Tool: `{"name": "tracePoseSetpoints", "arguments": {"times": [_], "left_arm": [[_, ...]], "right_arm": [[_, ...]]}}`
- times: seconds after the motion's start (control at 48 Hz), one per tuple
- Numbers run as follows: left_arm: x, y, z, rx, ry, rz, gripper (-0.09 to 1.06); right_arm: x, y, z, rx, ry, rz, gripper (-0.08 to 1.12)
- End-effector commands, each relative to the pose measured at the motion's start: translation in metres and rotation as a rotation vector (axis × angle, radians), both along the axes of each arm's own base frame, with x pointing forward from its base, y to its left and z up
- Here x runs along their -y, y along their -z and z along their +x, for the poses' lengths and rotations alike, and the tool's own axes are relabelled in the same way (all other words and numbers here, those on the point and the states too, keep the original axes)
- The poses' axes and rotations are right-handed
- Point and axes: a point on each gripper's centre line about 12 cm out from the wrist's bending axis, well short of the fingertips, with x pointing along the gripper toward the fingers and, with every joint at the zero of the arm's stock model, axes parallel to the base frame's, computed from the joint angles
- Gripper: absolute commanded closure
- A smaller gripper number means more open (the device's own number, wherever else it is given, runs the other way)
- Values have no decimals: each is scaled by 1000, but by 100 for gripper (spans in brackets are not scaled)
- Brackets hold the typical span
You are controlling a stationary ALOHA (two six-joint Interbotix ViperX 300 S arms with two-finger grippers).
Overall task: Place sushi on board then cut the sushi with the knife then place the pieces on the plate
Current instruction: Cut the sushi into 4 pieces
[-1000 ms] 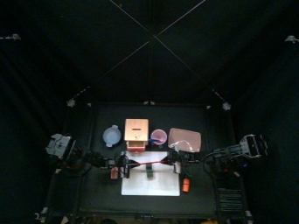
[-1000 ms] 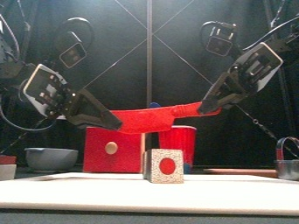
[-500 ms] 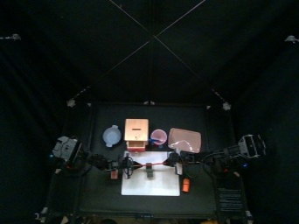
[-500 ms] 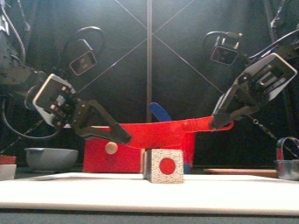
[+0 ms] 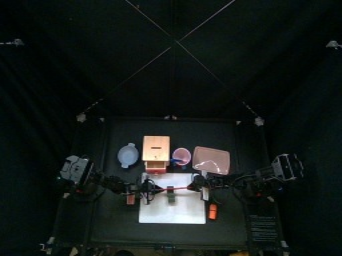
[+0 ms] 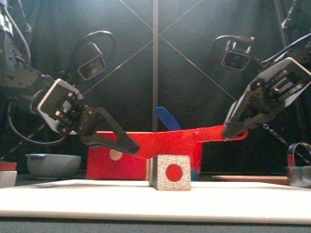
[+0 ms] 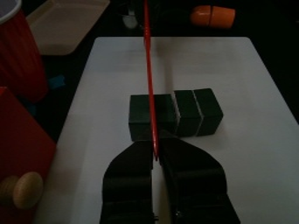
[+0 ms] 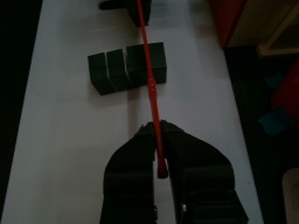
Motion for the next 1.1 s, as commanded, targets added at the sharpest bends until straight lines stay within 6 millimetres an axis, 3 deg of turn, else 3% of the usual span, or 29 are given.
{"name": "tracePoseSetpoints", "arguments": {"times": [0.021, 0.5, 0.875, 1.104], "left_arm": [[-2, -7, 6, 27, -4, -1, 58], [-8, 7, 4, -86, -8, -14, 58], [-8, 30, -1, -166, -6, -7, 59], [-8, 14, 1, -122, -2, -10, 59]], "right_arm": [[0, -5, 4, 21, 6, 5, 69], [-1, 11, 6, -33, 5, 4, 69], [-3, 29, 14, -89, -1, 0, 69], [-3, 18, 19, -54, -4, -4, 69]]}}
